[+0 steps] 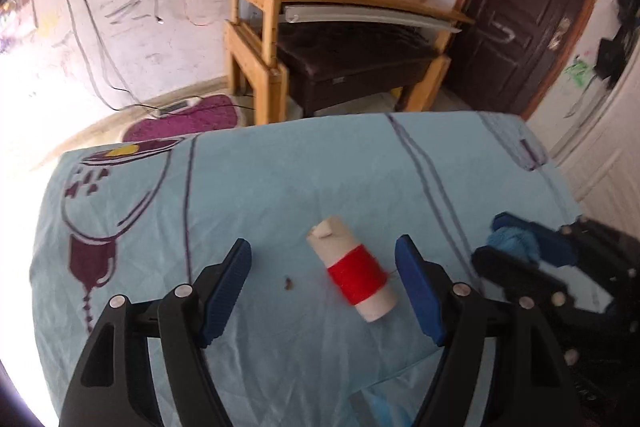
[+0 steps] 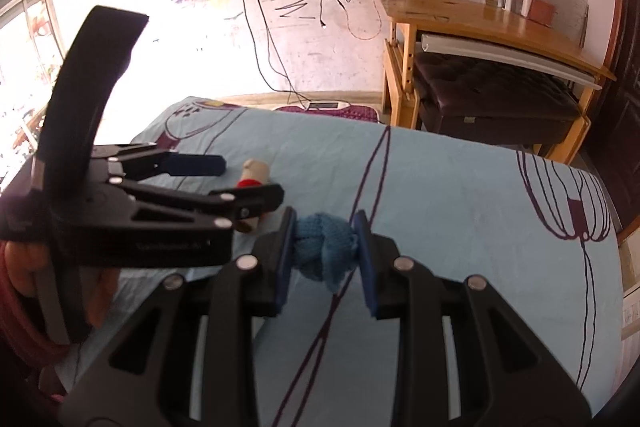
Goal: Collect trash
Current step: 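Grasp the blue cloth with the right gripper while the left grasps the red-and-white roll, then carry the blue cloth and the red-and-white roll toward the orange bin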
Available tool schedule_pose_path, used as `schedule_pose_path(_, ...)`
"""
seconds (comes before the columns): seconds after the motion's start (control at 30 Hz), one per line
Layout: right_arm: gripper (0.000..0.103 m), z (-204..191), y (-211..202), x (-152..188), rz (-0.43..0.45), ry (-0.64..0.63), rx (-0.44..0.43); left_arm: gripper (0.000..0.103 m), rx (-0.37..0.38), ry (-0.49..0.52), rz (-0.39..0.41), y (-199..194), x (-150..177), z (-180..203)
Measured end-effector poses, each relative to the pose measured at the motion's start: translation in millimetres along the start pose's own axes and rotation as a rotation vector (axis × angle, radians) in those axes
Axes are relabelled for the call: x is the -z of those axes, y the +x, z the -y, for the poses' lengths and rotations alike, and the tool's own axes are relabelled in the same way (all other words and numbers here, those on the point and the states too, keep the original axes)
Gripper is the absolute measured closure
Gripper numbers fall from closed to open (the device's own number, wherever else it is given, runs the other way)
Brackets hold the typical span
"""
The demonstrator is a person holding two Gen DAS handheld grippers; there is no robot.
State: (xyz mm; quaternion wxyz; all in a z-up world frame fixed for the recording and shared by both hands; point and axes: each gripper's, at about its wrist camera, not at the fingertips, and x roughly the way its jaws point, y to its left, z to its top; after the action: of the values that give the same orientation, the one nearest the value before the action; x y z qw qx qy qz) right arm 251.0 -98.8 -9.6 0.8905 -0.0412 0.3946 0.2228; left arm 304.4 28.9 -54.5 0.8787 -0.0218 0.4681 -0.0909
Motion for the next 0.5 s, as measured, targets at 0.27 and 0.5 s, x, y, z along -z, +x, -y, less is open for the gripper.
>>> schedule_pose_path(0.27, 0.075, 2.5, -1.3, 2.7, -0.001, 0.005, -0.004, 0.085, 0.036, 0.064, -0.021, -12.3, 8.2, 18.7)
schedule_pose_path(0.5, 0.073, 9.0, -6.9, 5.3, 0.014, 0.024, -0.007, 0.087, 0.211, -0.010, -0.016, -22.7, 9.9, 1.5)
